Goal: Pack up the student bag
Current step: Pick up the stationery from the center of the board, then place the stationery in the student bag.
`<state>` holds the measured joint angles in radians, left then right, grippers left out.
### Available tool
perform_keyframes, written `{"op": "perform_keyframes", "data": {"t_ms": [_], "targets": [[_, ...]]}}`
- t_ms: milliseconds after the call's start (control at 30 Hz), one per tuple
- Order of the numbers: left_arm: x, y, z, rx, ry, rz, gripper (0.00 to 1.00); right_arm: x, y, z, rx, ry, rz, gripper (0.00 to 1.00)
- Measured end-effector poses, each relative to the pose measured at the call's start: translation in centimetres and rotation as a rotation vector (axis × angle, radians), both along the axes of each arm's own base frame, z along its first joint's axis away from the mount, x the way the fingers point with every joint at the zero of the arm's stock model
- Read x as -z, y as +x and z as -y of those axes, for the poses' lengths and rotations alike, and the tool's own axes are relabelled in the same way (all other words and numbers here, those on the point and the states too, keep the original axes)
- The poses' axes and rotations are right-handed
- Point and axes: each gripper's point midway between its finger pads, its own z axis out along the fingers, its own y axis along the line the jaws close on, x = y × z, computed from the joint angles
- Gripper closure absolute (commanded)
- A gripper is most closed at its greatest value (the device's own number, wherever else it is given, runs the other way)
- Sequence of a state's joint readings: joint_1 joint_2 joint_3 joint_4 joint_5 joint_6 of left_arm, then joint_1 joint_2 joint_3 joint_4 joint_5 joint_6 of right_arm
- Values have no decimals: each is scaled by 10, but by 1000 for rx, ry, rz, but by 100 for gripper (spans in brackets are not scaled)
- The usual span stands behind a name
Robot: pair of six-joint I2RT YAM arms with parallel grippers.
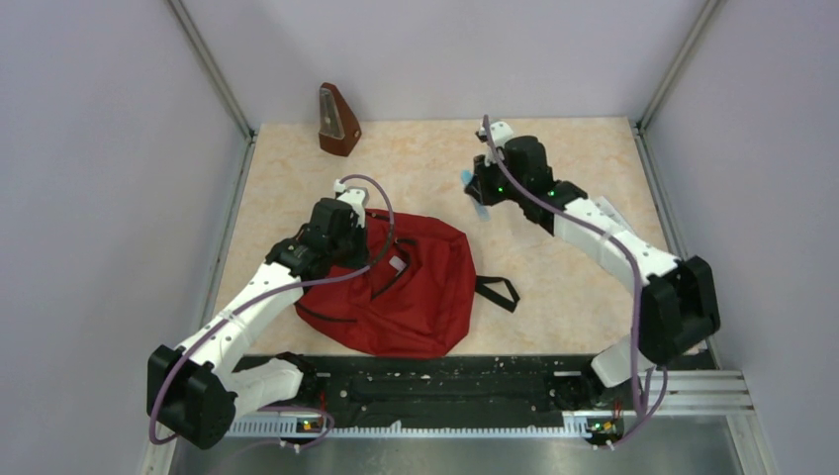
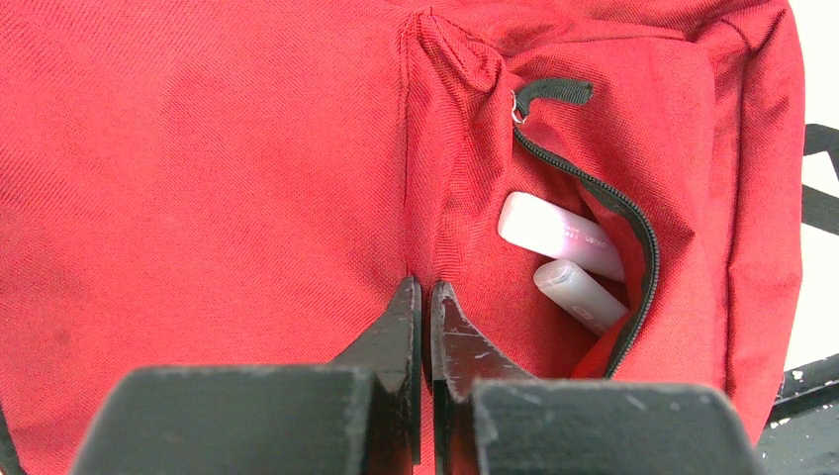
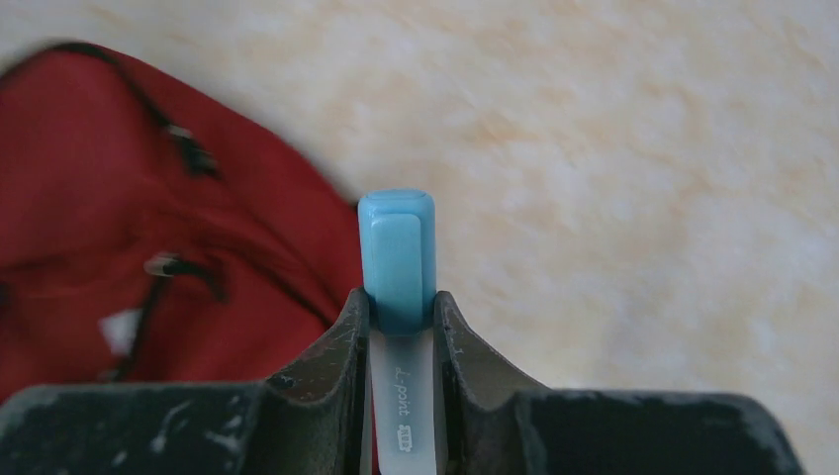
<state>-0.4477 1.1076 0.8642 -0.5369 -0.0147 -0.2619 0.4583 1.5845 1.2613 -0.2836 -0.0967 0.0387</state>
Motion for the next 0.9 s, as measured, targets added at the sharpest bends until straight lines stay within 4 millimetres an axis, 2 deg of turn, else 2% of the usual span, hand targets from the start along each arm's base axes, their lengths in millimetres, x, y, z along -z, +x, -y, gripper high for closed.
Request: {"op": "perform_keyframes", "data": {"t_ms": [100, 167, 200, 333, 467, 600, 767, 900], "targets": [[0, 0, 0, 0, 0, 0, 100, -60, -33, -60, -98, 204, 143, 100], [0, 0, 0, 0, 0, 0, 100, -77, -52, -91, -151, 306, 179, 100], [0, 0, 0, 0, 0, 0, 100, -80, -58, -103, -169, 339, 182, 100], [0, 0, 0, 0, 0, 1, 100, -68, -83, -145, -212, 421, 148, 100], [-3, -1, 0, 0, -4, 9, 100, -51, -103, -178, -234, 472, 106, 100], [-4, -1, 0, 1, -6, 11, 100, -42, -118, -201, -243, 508, 94, 100], [-4, -1, 0, 2, -8, 12, 100, -29, -124, -221, -250, 522, 97, 100], [-5, -1, 0, 2, -10, 15, 100, -4, -123, -230, -253, 498, 76, 100]]}}
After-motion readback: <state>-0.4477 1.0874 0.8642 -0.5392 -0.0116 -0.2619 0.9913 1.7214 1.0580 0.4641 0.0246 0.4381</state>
